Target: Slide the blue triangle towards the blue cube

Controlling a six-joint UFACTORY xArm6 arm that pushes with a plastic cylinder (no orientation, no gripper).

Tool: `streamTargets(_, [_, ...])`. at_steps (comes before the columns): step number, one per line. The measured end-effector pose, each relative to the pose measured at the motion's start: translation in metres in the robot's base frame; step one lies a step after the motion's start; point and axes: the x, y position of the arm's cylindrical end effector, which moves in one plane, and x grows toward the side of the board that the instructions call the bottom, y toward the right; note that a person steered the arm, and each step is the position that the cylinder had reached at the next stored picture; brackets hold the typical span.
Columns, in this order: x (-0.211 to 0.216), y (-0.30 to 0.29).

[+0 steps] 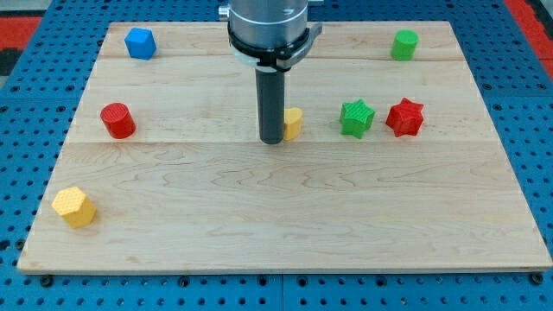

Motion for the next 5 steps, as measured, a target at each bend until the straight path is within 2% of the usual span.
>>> streamTargets(1, [-0.015, 0.001])
streamTargets(2, [-0.01, -0.035])
streamTargets(3, [-0.078, -0.02])
streamTargets(4, [-0.146, 0.038])
streamTargets(5, [-0.196, 0.031])
